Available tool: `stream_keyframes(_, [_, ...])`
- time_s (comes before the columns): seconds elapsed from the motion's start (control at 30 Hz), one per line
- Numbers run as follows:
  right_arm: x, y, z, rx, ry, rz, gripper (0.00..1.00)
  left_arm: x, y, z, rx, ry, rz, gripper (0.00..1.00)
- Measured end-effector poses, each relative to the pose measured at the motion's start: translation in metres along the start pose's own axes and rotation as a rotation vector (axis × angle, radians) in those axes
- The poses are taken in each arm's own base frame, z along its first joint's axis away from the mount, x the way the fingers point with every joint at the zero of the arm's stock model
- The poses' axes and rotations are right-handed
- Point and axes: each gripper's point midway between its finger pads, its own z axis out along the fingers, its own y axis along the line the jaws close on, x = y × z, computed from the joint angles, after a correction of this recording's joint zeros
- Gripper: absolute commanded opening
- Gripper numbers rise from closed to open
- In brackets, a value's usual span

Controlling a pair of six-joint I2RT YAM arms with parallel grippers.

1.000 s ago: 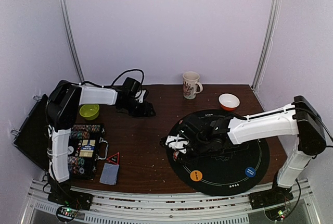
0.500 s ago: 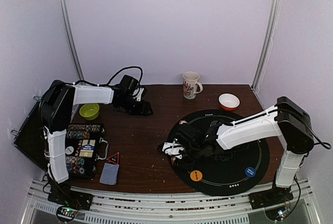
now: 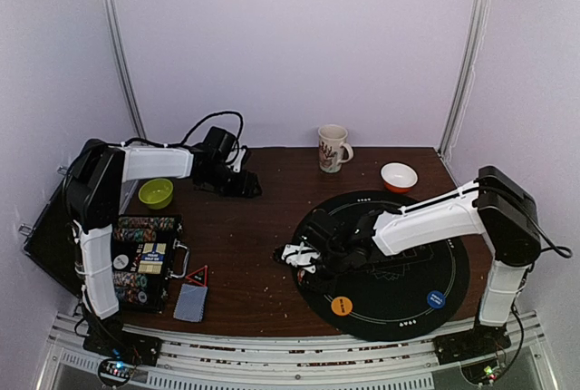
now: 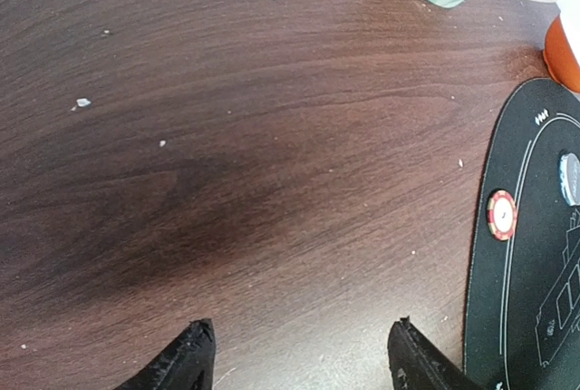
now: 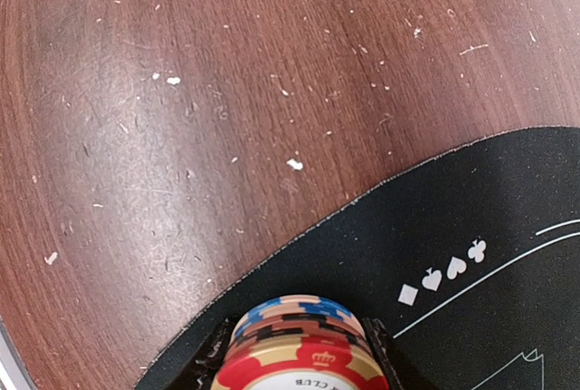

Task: Distribute texas hold em gaming equipment
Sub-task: Place the poker chips pile in the big blind area.

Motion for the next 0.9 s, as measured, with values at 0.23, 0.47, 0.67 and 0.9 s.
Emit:
stream_keyframes(0.23, [-0.001,-0.002,0.002,-0.031,0.011,0.017,0.38,0.001,0.007,-0.002,-0.017,0.006,-0.007,0.68])
stream_keyframes(0.47, [-0.001,-0.002,0.003,-0.037,0.018,0.017,0.44,-0.002,0.013,-0.004,-0.032,0.001,-0.007,0.68])
stream_keyframes(0.67, [-0.001,-0.003,0.003,-0.035,0.020,0.015,0.48,-0.002,0.017,-0.005,-0.041,0.000,-0.009,0.68])
stream_keyframes(0.9, [-0.001,-0.004,0.002,-0.029,0.024,0.014,0.54,-0.004,0.021,-0.013,-0.052,-0.005,-0.012,0.68])
